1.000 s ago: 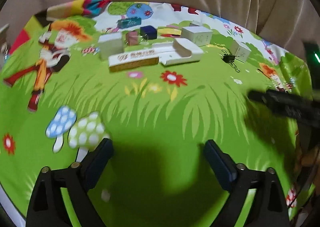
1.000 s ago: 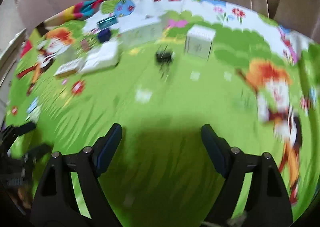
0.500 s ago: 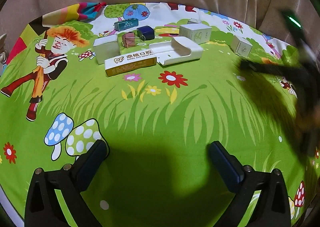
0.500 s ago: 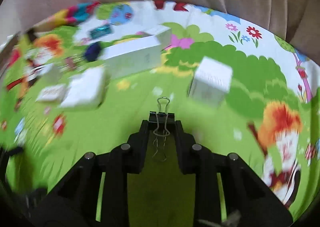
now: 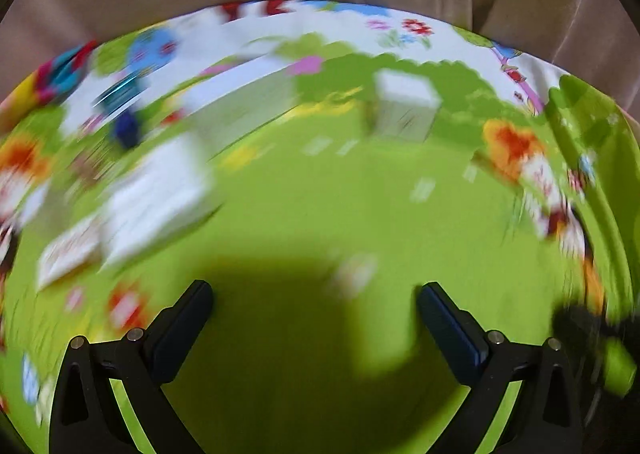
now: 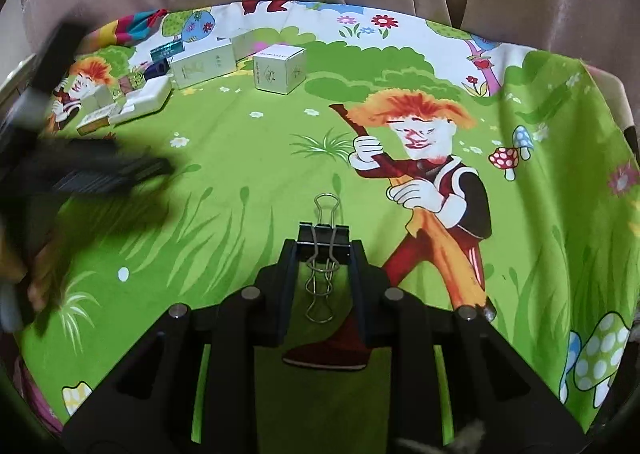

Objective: Organize rigid objects
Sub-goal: 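Grasp the white JI YIN MUSIC cube with the left tool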

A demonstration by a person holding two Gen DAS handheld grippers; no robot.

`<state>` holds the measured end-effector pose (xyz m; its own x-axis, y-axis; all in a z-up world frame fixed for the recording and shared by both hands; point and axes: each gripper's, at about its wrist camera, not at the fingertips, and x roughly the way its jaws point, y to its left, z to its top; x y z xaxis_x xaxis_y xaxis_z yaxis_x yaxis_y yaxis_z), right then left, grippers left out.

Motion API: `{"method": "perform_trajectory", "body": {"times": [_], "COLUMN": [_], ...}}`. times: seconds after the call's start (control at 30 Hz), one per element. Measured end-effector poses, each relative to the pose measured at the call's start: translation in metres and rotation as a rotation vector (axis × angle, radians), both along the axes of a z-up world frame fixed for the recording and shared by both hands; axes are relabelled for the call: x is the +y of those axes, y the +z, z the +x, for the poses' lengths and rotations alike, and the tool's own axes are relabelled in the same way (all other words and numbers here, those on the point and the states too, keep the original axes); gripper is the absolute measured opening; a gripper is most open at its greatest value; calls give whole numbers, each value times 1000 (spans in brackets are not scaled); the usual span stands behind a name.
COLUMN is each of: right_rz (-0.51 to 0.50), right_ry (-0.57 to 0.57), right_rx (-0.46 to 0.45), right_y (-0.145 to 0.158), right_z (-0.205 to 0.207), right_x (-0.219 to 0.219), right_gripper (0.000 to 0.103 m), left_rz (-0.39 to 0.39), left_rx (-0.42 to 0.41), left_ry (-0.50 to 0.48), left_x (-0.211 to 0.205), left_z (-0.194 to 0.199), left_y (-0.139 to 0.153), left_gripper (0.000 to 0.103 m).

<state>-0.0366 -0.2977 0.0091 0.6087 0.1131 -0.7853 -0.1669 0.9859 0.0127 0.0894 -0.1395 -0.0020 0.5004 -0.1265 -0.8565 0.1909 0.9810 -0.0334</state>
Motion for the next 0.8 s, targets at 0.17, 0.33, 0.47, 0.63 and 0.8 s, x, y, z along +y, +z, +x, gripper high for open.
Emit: {"method": "perform_trajectory", "body": {"times": [0.17, 0.33, 0.47, 0.63, 0.8], "right_rz": [10, -5, 8, 7, -11], "right_ry": [-2, -4, -4, -3, -4], "right_rx": [2, 0, 2, 2, -1], "right_y": [-2, -2, -2, -2, -2], "right_z": [1, 1, 1, 2, 0], "right_x": [-2, 2, -1, -2, 1], "right_gripper": [30, 30, 30, 30, 29], "left_rz": [-23, 7, -36, -29, -21], "left_rx": [17, -78, -123, -101, -128], "left_ry": [17, 4, -119, -107, -40], "left_x": [-48, -57, -38, 18, 70], "left_z": [61, 69, 13, -82, -145], "left_y": [0, 0, 12, 12, 13], "left_gripper": [103, 40, 41, 41, 41]}}
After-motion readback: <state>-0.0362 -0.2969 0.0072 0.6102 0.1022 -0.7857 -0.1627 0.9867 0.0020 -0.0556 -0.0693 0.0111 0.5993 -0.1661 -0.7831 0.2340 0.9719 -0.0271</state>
